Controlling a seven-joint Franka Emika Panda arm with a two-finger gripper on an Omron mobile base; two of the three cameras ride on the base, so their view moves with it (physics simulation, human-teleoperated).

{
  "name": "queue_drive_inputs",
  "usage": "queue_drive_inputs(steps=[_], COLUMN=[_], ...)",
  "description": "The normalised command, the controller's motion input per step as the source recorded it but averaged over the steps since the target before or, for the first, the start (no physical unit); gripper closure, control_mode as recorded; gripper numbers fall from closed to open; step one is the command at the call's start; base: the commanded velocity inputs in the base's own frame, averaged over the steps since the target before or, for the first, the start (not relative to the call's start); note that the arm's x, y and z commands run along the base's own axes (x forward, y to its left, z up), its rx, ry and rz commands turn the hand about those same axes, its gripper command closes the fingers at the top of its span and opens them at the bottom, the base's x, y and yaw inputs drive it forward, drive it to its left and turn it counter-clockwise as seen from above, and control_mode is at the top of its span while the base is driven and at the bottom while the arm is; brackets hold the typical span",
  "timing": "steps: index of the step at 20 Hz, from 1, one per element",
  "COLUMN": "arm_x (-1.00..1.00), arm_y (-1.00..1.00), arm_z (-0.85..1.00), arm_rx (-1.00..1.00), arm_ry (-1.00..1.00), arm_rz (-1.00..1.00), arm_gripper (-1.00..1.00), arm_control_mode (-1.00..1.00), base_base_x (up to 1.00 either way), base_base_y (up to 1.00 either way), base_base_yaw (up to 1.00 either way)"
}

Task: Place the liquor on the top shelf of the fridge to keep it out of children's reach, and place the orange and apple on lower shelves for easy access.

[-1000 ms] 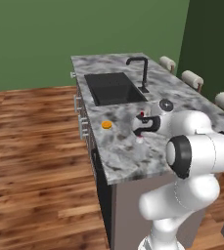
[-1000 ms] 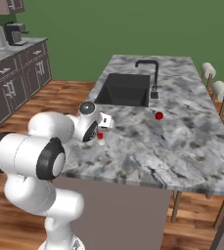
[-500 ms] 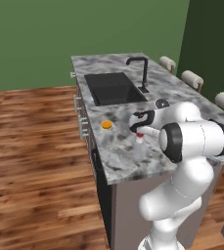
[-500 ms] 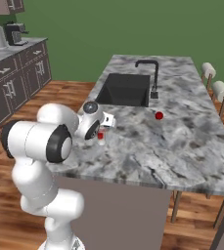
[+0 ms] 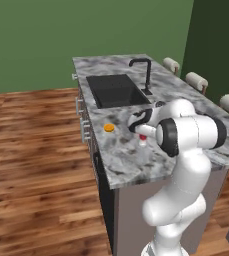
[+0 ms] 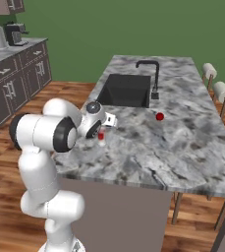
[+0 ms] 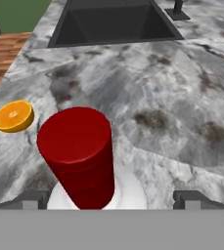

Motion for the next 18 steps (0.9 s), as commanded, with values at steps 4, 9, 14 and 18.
queue_drive_inputs(steps=[4,9,14,18], arm_x=[0.29,0.28,0.23,0.07], arm_y=[0.00,0.00,0.00,0.00], arm_z=[-0.16,-0.18,-0.17,-0.10], arm_rx=[0.00,0.00,0.00,0.00], arm_ry=[0.00,0.00,0.00,0.00], arm_rz=[0.00,0.00,0.00,0.00], arm_gripper=[-1.00,1.00,1.00,1.00], arm_control_mode=[-1.00,-1.00,-1.00,-1.00], base_base_x=[0.00,0.00,0.00,0.00], base_base_y=[0.00,0.00,0.00,0.00], base_base_yaw=[0.00,0.00,0.00,0.00])
